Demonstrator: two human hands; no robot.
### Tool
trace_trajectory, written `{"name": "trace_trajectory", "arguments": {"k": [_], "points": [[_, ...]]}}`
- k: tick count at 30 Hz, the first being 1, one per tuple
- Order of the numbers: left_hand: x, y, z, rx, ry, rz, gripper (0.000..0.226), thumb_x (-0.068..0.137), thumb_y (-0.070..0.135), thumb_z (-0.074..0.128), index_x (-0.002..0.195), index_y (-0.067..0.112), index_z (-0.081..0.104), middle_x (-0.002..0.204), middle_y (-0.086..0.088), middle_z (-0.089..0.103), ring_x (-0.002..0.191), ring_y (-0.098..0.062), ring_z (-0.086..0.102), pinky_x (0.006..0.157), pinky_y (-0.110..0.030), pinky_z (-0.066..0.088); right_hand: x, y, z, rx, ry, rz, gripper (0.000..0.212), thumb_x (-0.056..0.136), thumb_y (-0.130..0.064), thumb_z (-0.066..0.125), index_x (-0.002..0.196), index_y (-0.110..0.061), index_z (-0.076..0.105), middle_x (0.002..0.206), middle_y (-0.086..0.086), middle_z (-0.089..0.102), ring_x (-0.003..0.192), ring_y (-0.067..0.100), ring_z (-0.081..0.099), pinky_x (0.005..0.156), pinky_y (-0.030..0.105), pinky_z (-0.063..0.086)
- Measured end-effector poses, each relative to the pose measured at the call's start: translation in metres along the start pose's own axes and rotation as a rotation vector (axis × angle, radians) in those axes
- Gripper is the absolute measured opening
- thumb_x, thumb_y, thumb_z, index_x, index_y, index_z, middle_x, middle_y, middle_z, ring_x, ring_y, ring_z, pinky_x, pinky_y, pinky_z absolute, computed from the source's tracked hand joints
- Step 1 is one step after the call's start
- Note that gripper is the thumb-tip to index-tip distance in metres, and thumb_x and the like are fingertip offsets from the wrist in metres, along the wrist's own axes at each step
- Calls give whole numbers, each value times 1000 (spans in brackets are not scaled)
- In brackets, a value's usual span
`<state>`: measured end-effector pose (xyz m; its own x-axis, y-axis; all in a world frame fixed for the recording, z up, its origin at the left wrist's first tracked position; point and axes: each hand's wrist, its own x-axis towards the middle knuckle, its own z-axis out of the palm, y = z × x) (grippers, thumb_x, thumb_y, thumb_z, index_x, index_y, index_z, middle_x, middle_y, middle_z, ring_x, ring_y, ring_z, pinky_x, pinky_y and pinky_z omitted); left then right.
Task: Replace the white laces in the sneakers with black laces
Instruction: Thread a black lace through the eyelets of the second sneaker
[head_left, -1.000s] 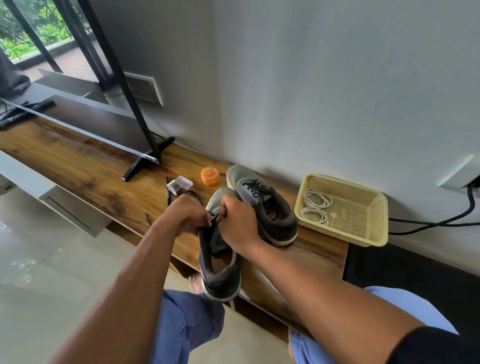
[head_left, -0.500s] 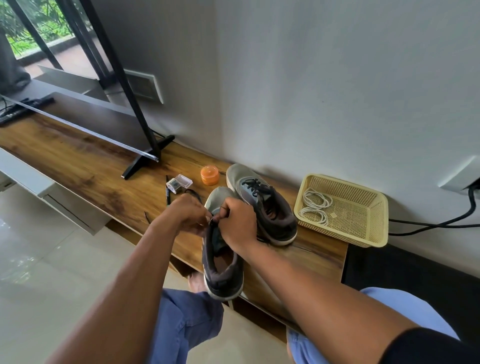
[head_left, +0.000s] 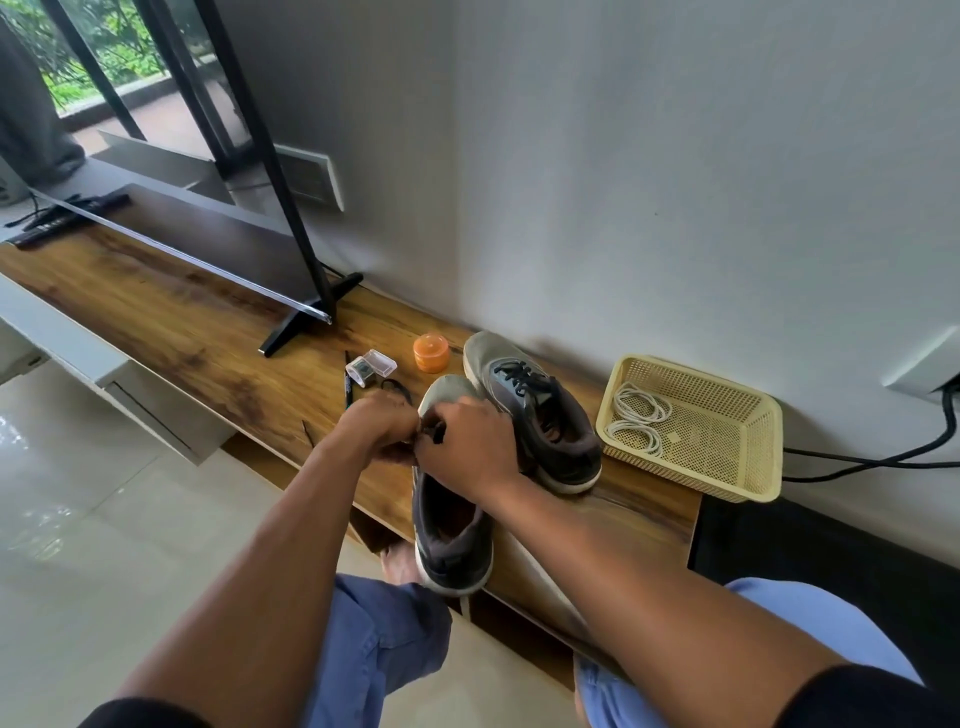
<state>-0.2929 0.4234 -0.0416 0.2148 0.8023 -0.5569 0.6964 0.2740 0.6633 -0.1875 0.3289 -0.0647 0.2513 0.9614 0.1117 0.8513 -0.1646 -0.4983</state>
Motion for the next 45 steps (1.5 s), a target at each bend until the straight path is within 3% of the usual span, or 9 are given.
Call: {"name": "trace_trajectory", "arguments": {"k": [4,8,12,18,22,29,35,41,45], "points": [[11,-7,-12,-51,177,47,4,92,13,66,96,13,67,105,-16,75,98,-35,75,88,-51,63,-1,-7,-1,0,1,-32,22,83,-41,56,91,-27,71,96,2,63,99,29,60,84,41,50],[7,-8,-13,-205,100,30,19,87,-3,51,89,7,67,72,-11,70,71,-23,70,89,-46,63,-5,-3,0,-32,80,-86,21,87,-37,57,89,-25,73,95,6,64,98,30,60,87,42,50],[-13,-5,-22,-479,-21,13,25,91,-1,40,95,5,63,95,-14,79,79,-21,76,87,-42,64,-5,2,0,-41,81,-74,24,91,-42,58,85,-25,74,102,8,64,103,30,57,96,45,49],[-11,-14,-49,-872,33,-14,31,94,0,28,75,15,48,56,0,40,46,-12,46,39,-19,44,-4,7,-6,-80,-1,-82,28,87,-45,59,99,-26,77,112,5,62,114,26,53,104,45,45],[-3,-22,-50,-247,234,4,18,90,7,48,79,8,63,60,-3,51,49,-17,41,46,-24,33,-5,9,-7,-83,-23,-70,30,86,-47,61,102,-28,77,114,3,61,117,25,52,105,44,44],[-1,-26,-24,560,-117,269,29,79,55,69,75,29,78,84,7,76,91,-16,69,90,-42,57,-7,10,-7,-110,-14,-71,32,86,-48,61,101,-25,77,112,7,62,115,30,52,100,44,45],[1,-22,-22,431,-51,300,21,71,44,76,73,24,77,82,-2,74,83,-24,70,80,-46,59,-6,11,-6,-121,5,-71,35,86,-54,60,98,-27,79,109,4,62,112,26,54,97,41,48],[-7,-17,-44,-458,313,136,5,83,12,72,86,10,76,64,2,56,60,-14,44,53,-28,35,-7,12,-11,-75,-48,-44,27,84,-45,67,104,-31,78,127,6,60,123,29,50,105,43,44],[-5,-30,-46,92,276,19,15,82,28,74,89,14,71,81,-3,71,73,-18,63,60,-29,45,-6,12,-10,-87,-71,-23,31,84,-47,68,110,-33,77,126,5,59,122,28,49,105,43,43]]}}
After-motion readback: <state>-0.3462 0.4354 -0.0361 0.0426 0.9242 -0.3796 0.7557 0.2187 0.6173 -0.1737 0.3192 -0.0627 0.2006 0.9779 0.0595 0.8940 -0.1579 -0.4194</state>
